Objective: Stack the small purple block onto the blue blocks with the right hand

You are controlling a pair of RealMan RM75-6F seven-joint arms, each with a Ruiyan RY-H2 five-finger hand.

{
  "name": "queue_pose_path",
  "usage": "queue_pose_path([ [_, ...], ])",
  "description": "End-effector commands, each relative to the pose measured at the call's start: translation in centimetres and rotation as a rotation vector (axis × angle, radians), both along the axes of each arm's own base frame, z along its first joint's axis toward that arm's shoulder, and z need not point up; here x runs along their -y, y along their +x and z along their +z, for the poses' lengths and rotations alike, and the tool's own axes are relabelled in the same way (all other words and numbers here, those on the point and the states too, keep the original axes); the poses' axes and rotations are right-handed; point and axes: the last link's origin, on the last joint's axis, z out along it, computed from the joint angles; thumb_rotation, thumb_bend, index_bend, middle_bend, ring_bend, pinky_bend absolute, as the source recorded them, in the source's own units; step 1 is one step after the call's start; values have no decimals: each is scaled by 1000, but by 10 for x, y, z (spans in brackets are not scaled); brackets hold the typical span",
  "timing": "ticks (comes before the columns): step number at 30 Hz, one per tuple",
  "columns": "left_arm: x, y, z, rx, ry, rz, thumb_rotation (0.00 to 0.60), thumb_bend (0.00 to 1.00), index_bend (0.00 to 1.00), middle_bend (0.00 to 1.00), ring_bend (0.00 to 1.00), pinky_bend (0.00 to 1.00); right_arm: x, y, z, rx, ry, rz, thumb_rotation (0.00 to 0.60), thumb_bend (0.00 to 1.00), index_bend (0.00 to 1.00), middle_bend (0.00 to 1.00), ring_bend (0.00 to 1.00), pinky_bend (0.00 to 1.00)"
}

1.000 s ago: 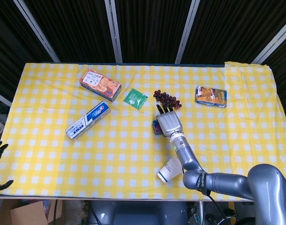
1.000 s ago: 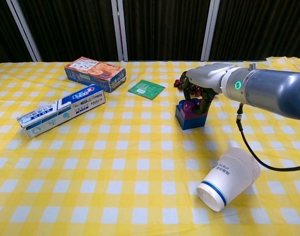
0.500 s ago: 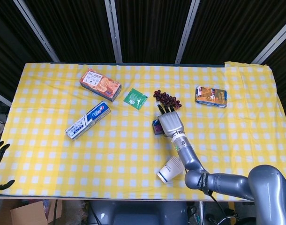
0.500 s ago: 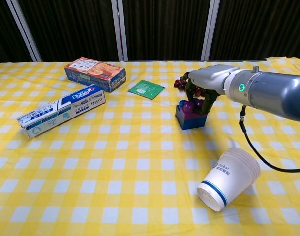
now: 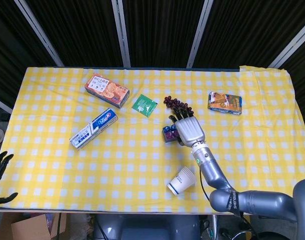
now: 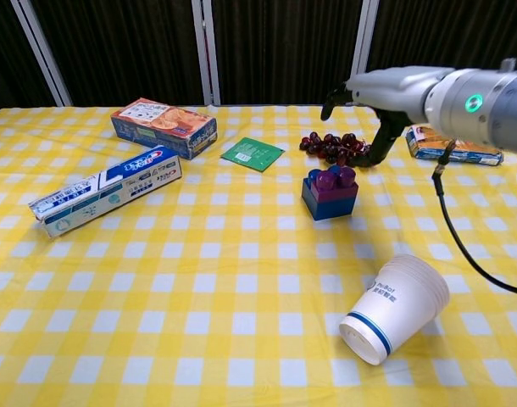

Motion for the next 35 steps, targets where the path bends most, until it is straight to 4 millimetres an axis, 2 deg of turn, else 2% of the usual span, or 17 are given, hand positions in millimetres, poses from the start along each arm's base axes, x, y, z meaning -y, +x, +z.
queue_pose_path([
  [1,1,2,-1,2,-5,-10,600,0,62,0,0,42,-15,-2,42,49,-78,15,600,407,195,0,0,0],
  [5,2,4,0,10,-5,-17,600,0,62,0,0,42,-43,-27,68,42,-108,-15,600,406,195,0,0,0],
  [8,3,4,1,23,-5,-14,600,0,62,0,0,42,-77,-66,81,66,-107,-82,600,407,195,0,0,0],
  [13,8,7,8,67,4,-22,600,0,61,0,0,42,-132,-149,96,172,-114,-240,600,406,195,0,0,0],
  [16,13,9,14,90,18,-34,600,0,61,0,0,42,-156,-186,104,214,-148,-268,600,407,195,0,0,0],
  [19,16,10,18,105,29,-43,600,0,61,0,0,42,-177,-216,111,217,-198,-288,600,407,195,0,0,0],
  [22,18,10,19,112,31,-46,600,0,61,0,0,42,-192,-234,119,203,-262,-306,600,406,195,0,0,0],
  [24,18,9,20,114,33,-47,600,0,61,0,0,42,-199,-240,126,205,-304,-319,600,407,195,0,0,0],
  [28,17,6,23,114,44,-45,600,0,58,0,0,42,-211,-246,136,226,-344,-328,600,407,190,0,0,0],
  [32,15,5,23,113,45,-44,600,0,50,0,0,42,-215,-252,142,206,-384,-336,600,407,113,0,0,0],
  [35,14,5,20,103,31,-47,600,0,49,0,0,42,-216,-254,142,177,-389,-343,600,407,98,0,0,0],
])
